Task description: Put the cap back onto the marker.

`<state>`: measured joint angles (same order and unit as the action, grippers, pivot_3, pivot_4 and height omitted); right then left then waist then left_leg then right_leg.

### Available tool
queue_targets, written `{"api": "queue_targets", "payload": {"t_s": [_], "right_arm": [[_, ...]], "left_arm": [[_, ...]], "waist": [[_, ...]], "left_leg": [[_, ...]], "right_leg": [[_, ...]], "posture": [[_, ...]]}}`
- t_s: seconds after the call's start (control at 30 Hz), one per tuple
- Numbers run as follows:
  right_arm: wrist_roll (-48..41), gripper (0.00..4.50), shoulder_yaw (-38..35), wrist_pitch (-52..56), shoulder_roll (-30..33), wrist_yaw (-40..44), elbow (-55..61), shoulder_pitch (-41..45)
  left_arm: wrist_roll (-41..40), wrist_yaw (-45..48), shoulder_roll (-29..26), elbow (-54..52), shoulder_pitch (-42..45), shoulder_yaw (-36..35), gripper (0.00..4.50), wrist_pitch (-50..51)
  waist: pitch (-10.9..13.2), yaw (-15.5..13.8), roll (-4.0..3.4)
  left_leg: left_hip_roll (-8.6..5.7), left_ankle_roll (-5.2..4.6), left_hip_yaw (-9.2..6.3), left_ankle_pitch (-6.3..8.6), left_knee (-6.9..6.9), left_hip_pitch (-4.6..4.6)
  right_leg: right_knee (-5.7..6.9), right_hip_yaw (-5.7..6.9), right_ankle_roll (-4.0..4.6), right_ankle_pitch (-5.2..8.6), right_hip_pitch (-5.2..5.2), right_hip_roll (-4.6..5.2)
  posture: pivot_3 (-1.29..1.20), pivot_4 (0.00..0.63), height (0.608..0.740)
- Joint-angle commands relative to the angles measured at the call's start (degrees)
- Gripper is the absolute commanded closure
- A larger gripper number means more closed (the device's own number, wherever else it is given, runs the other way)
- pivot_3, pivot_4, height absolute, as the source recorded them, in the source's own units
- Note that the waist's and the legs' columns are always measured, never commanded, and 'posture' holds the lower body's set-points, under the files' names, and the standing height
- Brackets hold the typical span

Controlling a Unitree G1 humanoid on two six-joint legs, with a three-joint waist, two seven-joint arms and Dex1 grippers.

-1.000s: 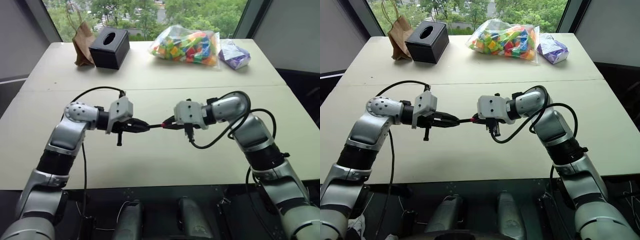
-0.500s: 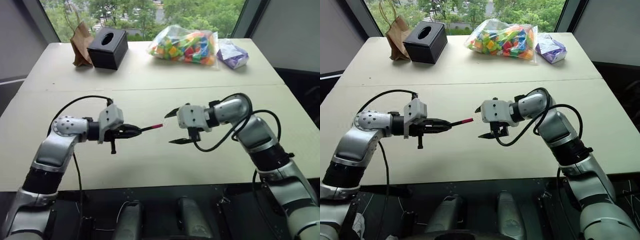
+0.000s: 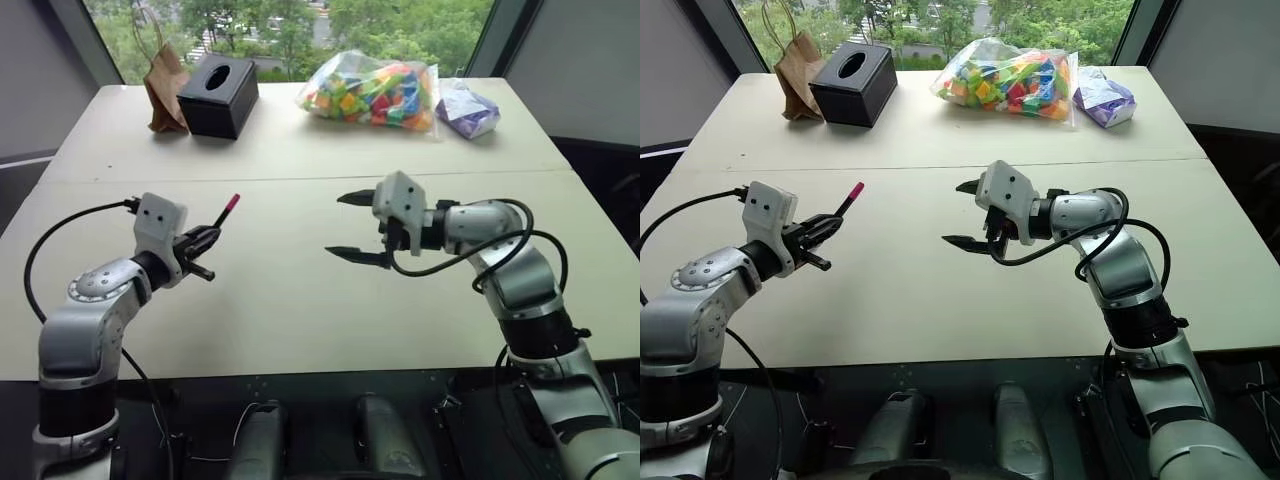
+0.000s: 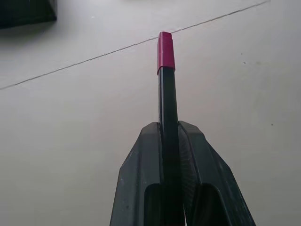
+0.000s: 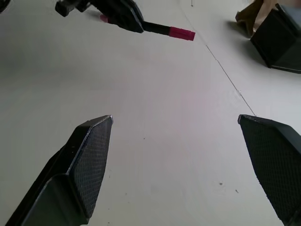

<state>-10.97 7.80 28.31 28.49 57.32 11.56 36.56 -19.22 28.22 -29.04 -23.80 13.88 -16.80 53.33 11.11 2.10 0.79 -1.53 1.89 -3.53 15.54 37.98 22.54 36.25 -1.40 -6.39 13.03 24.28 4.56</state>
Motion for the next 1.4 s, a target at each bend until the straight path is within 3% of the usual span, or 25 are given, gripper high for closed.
{"api": "queue_targets", "payload": {"t_s": [0.03, 0.33, 0.67, 0.97, 1.4], "right_arm": [[-5.1, 0.1, -4.2, 5.1, -1.0, -3.7, 5.4, 1.0], [-20.5, 0.1, -12.2, 19.1, 2.4, -6.1, 14.5, 3.0], [-23.5, 0.1, -12.5, 20.0, 6.2, -9.0, 14.9, 3.0], [-24.1, 0.03, -11.9, 18.7, 8.2, -8.8, 13.8, 3.6], [-22.9, 0.03, -9.7, 13.0, 15.7, 3.7, 4.5, 9.6]], "left_arm": [[-1.3, -5.1, 1.1, -5.5, -1.1, -3.5, 4.5, 5.8], [-0.4, -10.8, 1.7, -4.9, -6.9, -4.9, 4.5, 8.1], [0.4, -10.9, 1.9, 0.1, -9.3, -3.5, 4.5, 2.3], [-1.6, -11.0, 2.8, -1.1, -10.3, -4.6, 0.02, 1.3], [-7.9, -19.8, 7.7, -20.2, -7.6, -10.7, 0.02, 13.0]], "waist": [[0.0, -0.1, 0.0], [0.0, -1.1, 0.02], [0.0, -1.4, 0.02], [0.0, -1.4, 0.02], [0.0, -1.4, 0.04]], "left_leg": [[0.0, 0.0, -0.02, 0.0, 0.0, 0.0], [-0.01, 0.0, 0.0, 0.0, 0.0, -0.01], [-0.01, 0.0, 0.07, 0.0, -0.01, 0.0], [0.01, 0.0, 0.07, 0.0, -0.01, 0.0], [0.01, 0.0, 0.08, 0.0, 0.0, 0.0]], "right_leg": [[0.0, 0.0, 0.0, 0.0, 0.0, 0.0], [-0.02, 0.0, 0.03, -0.01, -0.01, 0.01], [-0.12, 0.0, 0.1, 0.01, -0.03, 0.01], [-0.12, 0.0, 0.1, 0.01, -0.03, 0.02], [-0.16, 0.01, 0.09, 0.01, -0.06, 0.01]], "posture": [[0.0, 0.15, 0.74], [0.0, 0.15, 0.74], [0.0, 0.15, 0.74], [0.0, 0.15, 0.74], [0.0, 0.15, 0.74]]}}
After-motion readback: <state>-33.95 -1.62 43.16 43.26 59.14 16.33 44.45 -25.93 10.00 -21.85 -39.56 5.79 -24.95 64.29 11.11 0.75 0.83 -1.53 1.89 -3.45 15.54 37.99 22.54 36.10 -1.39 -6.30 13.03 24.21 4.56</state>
